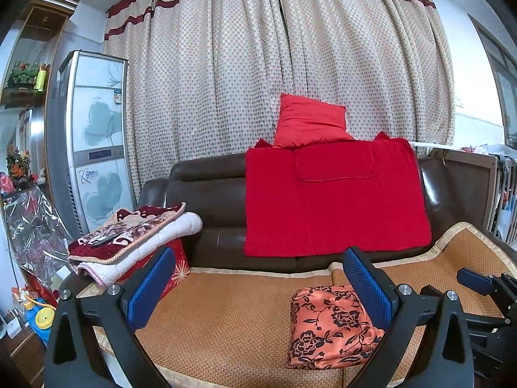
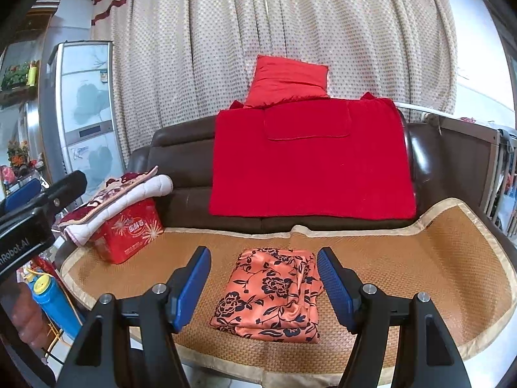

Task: Fold small clothes

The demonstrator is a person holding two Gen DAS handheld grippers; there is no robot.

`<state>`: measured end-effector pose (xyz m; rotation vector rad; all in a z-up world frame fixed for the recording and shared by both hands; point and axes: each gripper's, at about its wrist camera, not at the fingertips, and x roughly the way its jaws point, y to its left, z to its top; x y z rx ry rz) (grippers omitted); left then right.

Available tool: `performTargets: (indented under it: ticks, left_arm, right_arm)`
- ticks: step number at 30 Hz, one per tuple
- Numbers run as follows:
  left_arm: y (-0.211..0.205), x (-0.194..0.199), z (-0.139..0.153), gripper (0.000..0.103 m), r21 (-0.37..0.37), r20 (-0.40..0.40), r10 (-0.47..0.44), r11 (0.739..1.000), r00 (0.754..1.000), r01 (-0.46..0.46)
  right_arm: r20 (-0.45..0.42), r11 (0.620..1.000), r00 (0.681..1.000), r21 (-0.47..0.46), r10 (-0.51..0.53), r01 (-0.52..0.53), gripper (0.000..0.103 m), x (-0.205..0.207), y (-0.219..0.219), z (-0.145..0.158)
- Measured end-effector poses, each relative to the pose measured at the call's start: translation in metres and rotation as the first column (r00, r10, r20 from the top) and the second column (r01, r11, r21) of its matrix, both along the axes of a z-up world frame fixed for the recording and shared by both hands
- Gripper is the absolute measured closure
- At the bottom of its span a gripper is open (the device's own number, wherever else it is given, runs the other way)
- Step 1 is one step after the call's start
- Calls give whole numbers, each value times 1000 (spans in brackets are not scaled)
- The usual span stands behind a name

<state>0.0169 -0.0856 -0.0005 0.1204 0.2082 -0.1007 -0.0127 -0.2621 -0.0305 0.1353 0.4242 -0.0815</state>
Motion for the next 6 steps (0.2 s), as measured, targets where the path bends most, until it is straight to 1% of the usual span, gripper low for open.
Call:
performTargets:
  ticks: [6]
  left_arm:
    - [2,8,-3,0,-22,2,10,1000,1000,-10]
  right_arm:
    - [-14,1000,1000,2,12,-12,31,11,3,-6]
